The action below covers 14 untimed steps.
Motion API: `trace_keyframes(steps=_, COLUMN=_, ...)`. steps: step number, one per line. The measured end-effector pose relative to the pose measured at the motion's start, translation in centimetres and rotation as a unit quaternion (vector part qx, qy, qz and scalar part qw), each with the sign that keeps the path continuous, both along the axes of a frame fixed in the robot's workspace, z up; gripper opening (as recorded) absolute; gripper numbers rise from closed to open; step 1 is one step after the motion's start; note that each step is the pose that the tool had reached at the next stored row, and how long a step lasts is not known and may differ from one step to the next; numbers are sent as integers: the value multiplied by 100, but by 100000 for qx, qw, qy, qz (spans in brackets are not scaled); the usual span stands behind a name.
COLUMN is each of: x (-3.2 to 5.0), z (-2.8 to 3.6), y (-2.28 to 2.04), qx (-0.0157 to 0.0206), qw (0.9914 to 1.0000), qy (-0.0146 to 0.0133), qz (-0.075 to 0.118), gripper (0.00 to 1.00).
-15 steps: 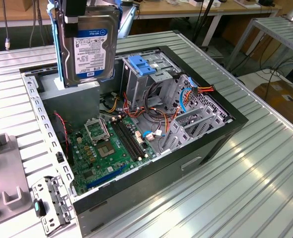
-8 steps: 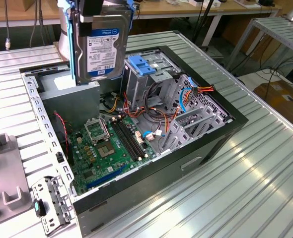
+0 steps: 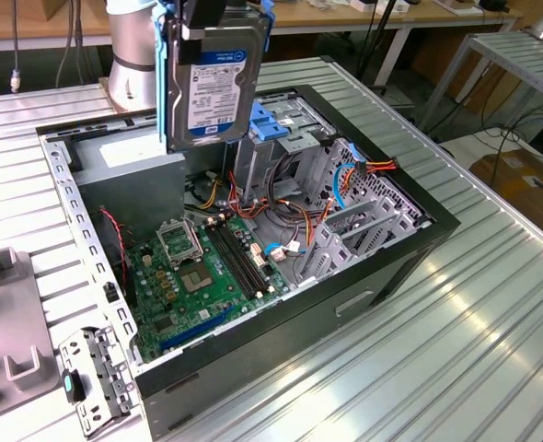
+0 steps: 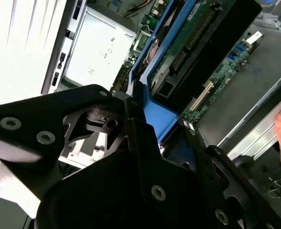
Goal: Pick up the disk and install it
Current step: 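Insert the disk into the insertion slot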
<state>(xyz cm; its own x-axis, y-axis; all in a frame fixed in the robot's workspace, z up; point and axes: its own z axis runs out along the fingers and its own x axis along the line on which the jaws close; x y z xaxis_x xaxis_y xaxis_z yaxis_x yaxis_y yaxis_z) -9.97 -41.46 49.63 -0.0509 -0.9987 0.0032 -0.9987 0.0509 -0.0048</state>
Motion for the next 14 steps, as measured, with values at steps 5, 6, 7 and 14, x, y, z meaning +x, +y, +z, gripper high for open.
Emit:
trace_keyframes(steps=5, x=134, z=-3, y=0, qx=-196, qw=100000, qy=-1, qz=0, gripper=37)
trace_keyframes(steps=6, x=140, z=-5, y=-1, qx=-287, qw=100000, qy=-3, qz=-2, gripper=37)
trace_keyframes(steps=7, x=147, z=-5, y=-6, qx=-397, qw=99999, qy=5, qz=-3, gripper=37)
trace_keyframes(steps=14, x=164, z=-17, y=-158, qx=-719, qw=99997, qy=-1, qz=-1, gripper=37)
